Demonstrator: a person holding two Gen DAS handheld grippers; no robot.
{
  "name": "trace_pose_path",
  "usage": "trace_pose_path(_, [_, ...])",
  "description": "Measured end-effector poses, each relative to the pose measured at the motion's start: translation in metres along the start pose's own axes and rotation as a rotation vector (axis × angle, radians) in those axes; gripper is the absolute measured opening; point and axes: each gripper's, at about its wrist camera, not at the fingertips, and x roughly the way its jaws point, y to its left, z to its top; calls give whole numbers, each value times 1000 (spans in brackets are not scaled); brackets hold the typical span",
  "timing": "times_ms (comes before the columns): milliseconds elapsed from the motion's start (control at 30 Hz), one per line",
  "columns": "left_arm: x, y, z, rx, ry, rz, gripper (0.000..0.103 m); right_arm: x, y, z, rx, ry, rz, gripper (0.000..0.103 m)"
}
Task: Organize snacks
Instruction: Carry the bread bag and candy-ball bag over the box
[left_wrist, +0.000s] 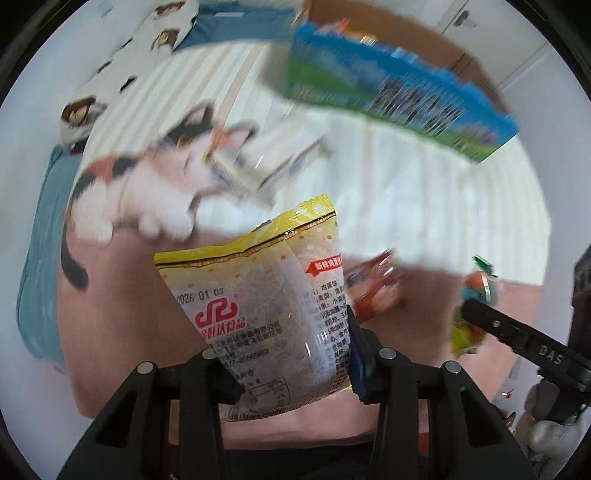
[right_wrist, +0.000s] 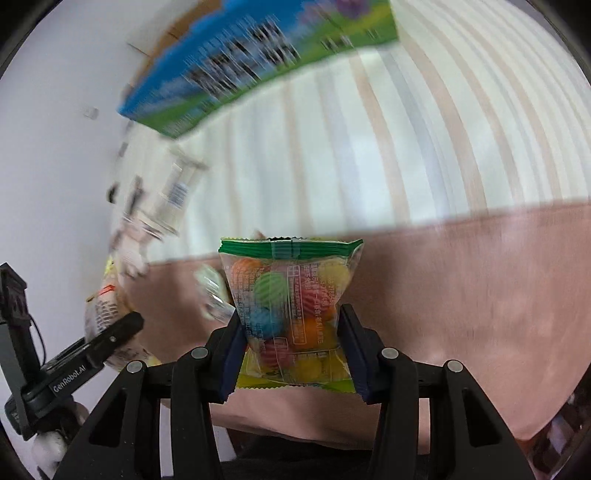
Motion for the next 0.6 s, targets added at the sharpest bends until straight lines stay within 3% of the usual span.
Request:
trace_pose_path(267, [-42, -36, 87, 91, -85, -83, 39, -70, 29, 71, -35, -127, 99, 51])
trace_pose_path(433, [-54, -58, 157, 112, -109, -97, 40, -90, 52, 138, -55, -217, 69, 51])
trace_pose_path(600, [-52, -70, 223, 129, -118, -74, 40, -102, 56, 206, -48, -240, 39, 51])
